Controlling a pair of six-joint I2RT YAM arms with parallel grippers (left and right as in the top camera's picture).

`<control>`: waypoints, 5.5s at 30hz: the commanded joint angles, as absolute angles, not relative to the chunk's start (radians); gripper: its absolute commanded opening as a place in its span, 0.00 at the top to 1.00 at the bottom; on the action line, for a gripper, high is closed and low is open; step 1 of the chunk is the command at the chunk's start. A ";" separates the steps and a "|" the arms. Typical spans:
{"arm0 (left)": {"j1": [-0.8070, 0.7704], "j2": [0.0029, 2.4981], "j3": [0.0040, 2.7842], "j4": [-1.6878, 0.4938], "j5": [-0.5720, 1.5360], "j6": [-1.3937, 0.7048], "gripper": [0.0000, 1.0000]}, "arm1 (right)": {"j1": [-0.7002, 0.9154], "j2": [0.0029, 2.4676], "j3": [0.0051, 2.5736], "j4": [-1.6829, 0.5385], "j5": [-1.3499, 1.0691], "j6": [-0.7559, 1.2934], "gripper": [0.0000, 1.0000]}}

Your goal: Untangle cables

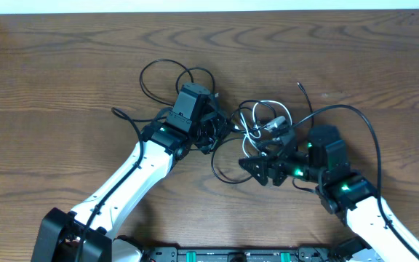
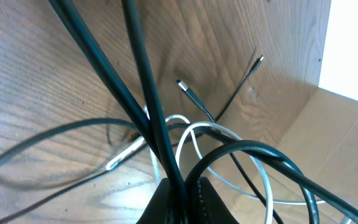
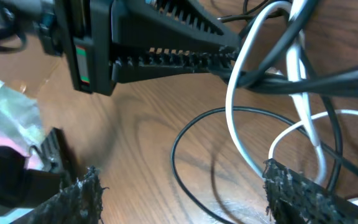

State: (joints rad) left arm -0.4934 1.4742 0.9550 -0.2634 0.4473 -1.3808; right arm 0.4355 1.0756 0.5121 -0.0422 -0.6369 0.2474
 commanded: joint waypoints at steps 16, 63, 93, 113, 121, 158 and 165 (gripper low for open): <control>-0.492 1.457 0.946 -0.289 0.511 -1.386 0.92 | 0.499 1.126 0.510 0.085 -0.532 0.287 0.26; -0.520 1.457 0.946 -0.659 -0.339 -1.103 0.91 | -0.272 0.698 0.549 0.463 -0.823 0.605 0.99; -0.521 1.457 0.946 0.058 0.332 -1.230 0.89 | 0.036 0.752 0.542 -0.323 -0.970 0.332 0.51; -0.521 1.457 0.946 0.095 0.496 -1.467 0.92 | 0.318 1.083 0.542 -0.167 -0.548 0.193 0.32; -0.520 1.457 0.946 0.095 0.483 -1.385 0.92 | 0.331 1.176 0.546 -0.037 -0.750 0.229 0.99; -0.556 1.457 0.946 -0.089 0.307 -0.848 0.92 | 0.287 0.772 0.601 0.175 -0.732 0.456 0.98; -0.560 1.457 0.946 -0.089 0.376 -0.796 0.92 | 0.287 0.872 0.601 0.139 -0.593 0.455 0.89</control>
State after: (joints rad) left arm -0.5541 1.4693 0.9413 -0.0902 0.3328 -0.8402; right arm 0.2920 0.8391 0.5850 0.1524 -0.6849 0.4519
